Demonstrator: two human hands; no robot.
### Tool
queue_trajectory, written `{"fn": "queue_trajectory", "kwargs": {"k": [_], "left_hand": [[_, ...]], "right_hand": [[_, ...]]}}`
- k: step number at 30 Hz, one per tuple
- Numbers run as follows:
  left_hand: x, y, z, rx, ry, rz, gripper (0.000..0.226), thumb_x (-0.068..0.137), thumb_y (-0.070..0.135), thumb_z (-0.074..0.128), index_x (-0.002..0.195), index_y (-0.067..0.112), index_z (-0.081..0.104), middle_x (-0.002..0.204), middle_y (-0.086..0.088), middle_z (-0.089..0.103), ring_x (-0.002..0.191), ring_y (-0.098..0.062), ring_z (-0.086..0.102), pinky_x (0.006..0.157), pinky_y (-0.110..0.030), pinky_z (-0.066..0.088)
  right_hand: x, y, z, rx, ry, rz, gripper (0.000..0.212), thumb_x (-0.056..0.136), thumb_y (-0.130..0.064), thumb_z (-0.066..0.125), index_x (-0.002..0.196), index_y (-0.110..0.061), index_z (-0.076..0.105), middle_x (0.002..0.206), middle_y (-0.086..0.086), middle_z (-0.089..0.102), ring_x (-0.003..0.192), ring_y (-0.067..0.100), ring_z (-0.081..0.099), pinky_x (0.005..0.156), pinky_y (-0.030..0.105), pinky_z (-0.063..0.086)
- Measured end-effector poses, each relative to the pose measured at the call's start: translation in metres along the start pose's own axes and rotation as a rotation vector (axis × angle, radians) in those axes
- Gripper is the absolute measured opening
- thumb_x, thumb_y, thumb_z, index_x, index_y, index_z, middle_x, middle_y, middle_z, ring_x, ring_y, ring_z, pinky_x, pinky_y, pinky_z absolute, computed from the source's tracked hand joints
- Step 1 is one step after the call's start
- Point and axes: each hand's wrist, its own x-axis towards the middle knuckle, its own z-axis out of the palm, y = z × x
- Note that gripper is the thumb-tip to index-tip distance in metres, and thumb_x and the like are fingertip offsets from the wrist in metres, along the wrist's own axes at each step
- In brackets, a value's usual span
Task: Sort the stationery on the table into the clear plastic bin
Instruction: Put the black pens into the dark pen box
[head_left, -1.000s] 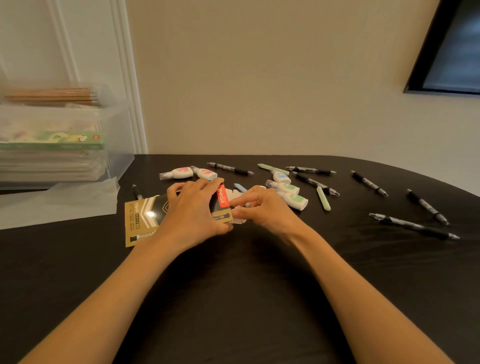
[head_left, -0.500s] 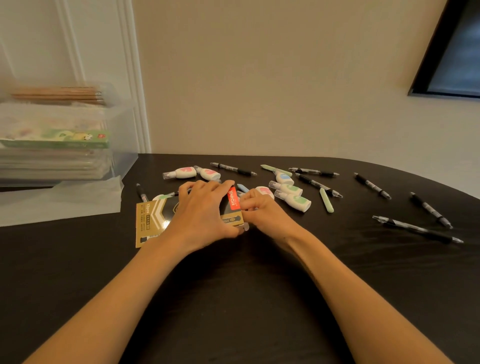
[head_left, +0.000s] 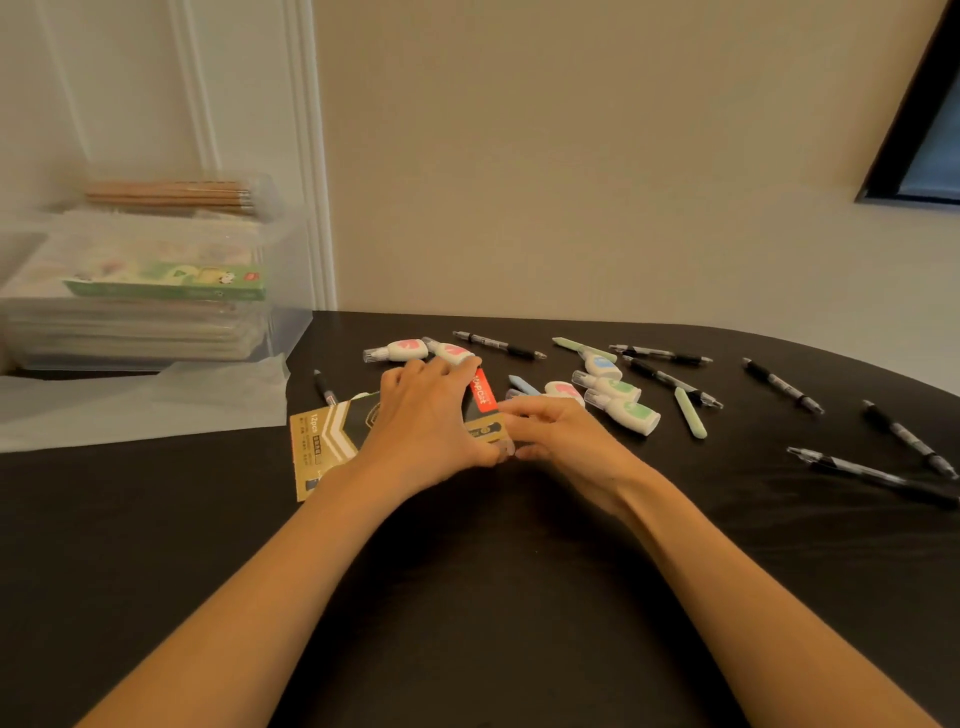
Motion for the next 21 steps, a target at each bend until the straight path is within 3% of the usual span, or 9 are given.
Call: {"fn": "queue_trajectory", "kwargs": {"k": [3, 5, 8, 12, 14, 17, 21], "left_hand": [[0.005, -0.023, -0.014, 0.060, 0.080, -0.155, 0.090, 0.071, 0.058, 0.068, 0.142, 0.022, 0.027, 0.138, -0.004, 0.040, 0.127, -0.025, 0.034, 0.103, -0.036, 0.027], [0.006, -0.042, -0.023, 0.086, 0.130, -0.306, 0.088, 0.072, 0.055, 0.069, 0.141, 0.019, 0.028, 0.136, -0.009, 0.041, 0.126, -0.028, 0.035, 0.101, -0.038, 0.029], [0.005, -0.070, -0.030, 0.047, 0.199, -0.480, 0.084, 0.073, 0.050, 0.071, 0.139, 0.013, 0.033, 0.135, -0.014, 0.042, 0.126, -0.032, 0.034, 0.101, -0.040, 0.028], [0.002, -0.089, -0.028, 0.030, 0.256, -0.578, 0.077, 0.074, 0.046, 0.071, 0.134, 0.011, 0.039, 0.133, -0.015, 0.045, 0.126, -0.032, 0.035, 0.101, -0.042, 0.027], [0.001, -0.094, -0.027, 0.031, 0.273, -0.592, 0.076, 0.075, 0.046, 0.071, 0.134, 0.011, 0.039, 0.134, -0.014, 0.045, 0.126, -0.032, 0.035, 0.101, -0.041, 0.026], [0.001, -0.098, -0.025, 0.035, 0.284, -0.608, 0.078, 0.076, 0.046, 0.069, 0.137, 0.011, 0.035, 0.136, -0.013, 0.042, 0.128, -0.031, 0.033, 0.102, -0.041, 0.025], [-0.002, -0.096, -0.022, 0.047, 0.286, -0.592, 0.079, 0.077, 0.047, 0.068, 0.138, 0.011, 0.032, 0.137, -0.013, 0.041, 0.127, -0.031, 0.033, 0.102, -0.039, 0.025]], "right_hand": [[0.005, -0.005, 0.006, 0.129, 0.235, -0.018, 0.022, 0.093, -0.008, 0.051, 0.100, -0.017, 0.069, 0.106, 0.001, 0.062, 0.091, 0.010, 0.056, 0.072, 0.021, 0.050], [0.011, -0.008, 0.016, 0.117, 0.290, -0.002, 0.022, 0.092, -0.003, 0.051, 0.093, -0.014, 0.070, 0.098, 0.006, 0.063, 0.078, 0.010, 0.056, 0.065, 0.020, 0.051], [0.019, -0.014, 0.044, -0.065, 0.189, 0.001, 0.021, 0.091, -0.004, 0.051, 0.082, -0.014, 0.068, 0.077, 0.005, 0.064, 0.055, 0.008, 0.052, 0.050, 0.016, 0.049], [0.037, -0.020, 0.089, -0.391, 0.081, -0.048, 0.018, 0.092, -0.016, 0.055, 0.089, -0.004, 0.068, 0.064, 0.003, 0.060, 0.039, 0.005, 0.044, 0.039, 0.014, 0.039], [0.049, -0.021, 0.111, -0.561, 0.088, -0.073, 0.028, 0.092, -0.025, 0.056, 0.093, 0.001, 0.069, 0.067, 0.008, 0.061, 0.044, 0.006, 0.046, 0.048, 0.018, 0.044], [0.060, -0.025, 0.132, -0.765, 0.177, -0.096, 0.035, 0.089, -0.035, 0.059, 0.095, -0.001, 0.065, 0.085, 0.013, 0.061, 0.072, 0.016, 0.051, 0.066, 0.028, 0.039], [0.067, -0.030, 0.143, -0.755, 0.270, -0.030, 0.028, 0.087, -0.029, 0.064, 0.102, -0.005, 0.060, 0.102, 0.011, 0.063, 0.097, 0.024, 0.059, 0.071, 0.029, 0.040]]}}
